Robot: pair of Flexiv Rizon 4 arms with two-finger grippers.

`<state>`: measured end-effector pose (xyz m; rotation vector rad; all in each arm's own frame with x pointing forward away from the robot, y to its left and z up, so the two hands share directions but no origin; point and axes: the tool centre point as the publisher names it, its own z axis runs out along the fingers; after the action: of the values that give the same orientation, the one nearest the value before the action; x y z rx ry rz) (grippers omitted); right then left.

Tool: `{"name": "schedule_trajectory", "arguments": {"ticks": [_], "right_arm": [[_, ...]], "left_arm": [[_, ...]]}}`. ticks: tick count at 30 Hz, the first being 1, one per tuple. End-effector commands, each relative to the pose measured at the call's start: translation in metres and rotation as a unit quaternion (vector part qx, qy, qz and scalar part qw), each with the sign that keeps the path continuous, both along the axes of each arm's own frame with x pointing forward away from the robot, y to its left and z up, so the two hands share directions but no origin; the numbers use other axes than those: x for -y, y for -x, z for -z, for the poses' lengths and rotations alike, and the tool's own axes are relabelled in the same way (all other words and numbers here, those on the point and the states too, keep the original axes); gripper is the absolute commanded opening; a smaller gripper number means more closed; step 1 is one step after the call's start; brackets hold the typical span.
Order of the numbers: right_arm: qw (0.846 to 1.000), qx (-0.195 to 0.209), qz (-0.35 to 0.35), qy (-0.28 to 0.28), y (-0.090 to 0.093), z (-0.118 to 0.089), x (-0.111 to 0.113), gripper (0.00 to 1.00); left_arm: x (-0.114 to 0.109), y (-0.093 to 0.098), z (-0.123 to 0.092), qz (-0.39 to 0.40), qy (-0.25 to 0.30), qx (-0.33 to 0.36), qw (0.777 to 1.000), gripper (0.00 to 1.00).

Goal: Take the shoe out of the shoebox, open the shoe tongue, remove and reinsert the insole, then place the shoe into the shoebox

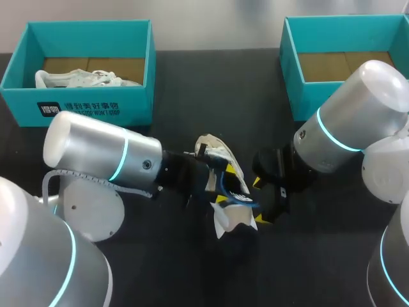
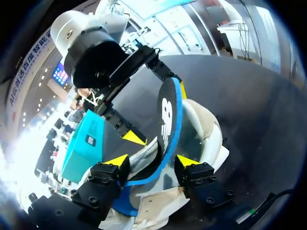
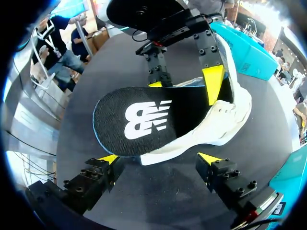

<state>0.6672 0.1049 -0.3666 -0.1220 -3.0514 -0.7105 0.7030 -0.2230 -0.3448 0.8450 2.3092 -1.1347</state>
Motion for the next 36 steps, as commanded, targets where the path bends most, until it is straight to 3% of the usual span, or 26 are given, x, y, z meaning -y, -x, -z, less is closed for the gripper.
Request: {"name": "schedule_trajectory", "arguments": {"ticks": [1,4,17,21,22,23,29,36], "right_arm": [[1.0,0.001,0.001,0.001,0.001,0.0,0.0,1.0],[1.0,0.001,0.001,0.001,0.001,0.0,0.0,1.0],[1.0,0.001,0.001,0.001,0.001,0.0,0.0,1.0],[1.0,0.001,0.001,0.001,0.001,0.0,0.0,1.0],[1.0,0.001,0.001,0.001,0.001,0.0,0.0,1.0],[1.0,0.001,0.001,0.001,0.001,0.0,0.0,1.0],[1.0,0.001,0.001,0.001,0.001,0.0,0.0,1.0],[1.0,0.001,0.001,0.001,0.001,0.0,0.0,1.0]], "left_arm": [[0.001,0.005,-0.002,0.025,0.003,0.01,1.0,0.55],[0.01,0.006,-0.004,0.04,-0.004,0.018,0.999,0.49],[0.032,0.011,-0.005,0.102,-0.029,0.052,0.993,0.47],[0.036,0.015,-0.009,0.116,-0.03,0.067,0.991,0.33],[0.036,0.016,-0.009,0.118,-0.03,0.067,0.99,0.2],[0.036,0.017,-0.009,0.119,-0.03,0.067,0.99,0.0],[0.025,0.013,-0.001,0.112,-0.039,0.068,0.991,0.0],[0.017,0.009,0.002,0.09,-0.01,0.058,0.994,0.0]]}}
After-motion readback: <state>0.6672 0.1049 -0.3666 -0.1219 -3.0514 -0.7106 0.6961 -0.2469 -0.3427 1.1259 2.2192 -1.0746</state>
